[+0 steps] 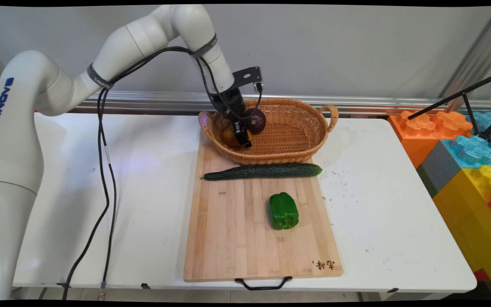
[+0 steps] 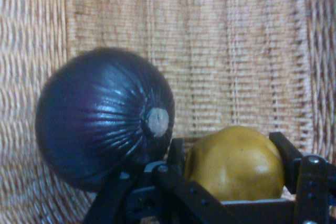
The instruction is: Place the picked object on the cutting board
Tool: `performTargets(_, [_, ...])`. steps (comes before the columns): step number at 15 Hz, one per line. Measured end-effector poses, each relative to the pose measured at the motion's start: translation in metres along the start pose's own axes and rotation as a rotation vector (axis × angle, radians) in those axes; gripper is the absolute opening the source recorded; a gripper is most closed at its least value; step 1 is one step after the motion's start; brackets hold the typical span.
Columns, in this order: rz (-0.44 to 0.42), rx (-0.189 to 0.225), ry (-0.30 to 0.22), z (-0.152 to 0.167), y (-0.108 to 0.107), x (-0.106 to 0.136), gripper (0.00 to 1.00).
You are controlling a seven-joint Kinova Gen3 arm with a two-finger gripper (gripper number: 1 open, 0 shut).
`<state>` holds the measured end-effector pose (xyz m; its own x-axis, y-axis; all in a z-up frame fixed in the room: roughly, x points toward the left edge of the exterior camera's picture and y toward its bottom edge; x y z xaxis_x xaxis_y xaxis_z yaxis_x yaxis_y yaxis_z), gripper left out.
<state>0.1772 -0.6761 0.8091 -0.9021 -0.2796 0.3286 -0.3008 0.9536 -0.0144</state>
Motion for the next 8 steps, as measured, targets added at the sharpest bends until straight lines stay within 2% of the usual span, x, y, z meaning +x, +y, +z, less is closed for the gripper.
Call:
performTargets(5, [0.063, 0.026, 0.052, -0.013, 0.008, 0.014, 0.0])
performTargets(8, [0.091, 0.051, 0.079, -0.03, 0.024, 0.023, 0.0])
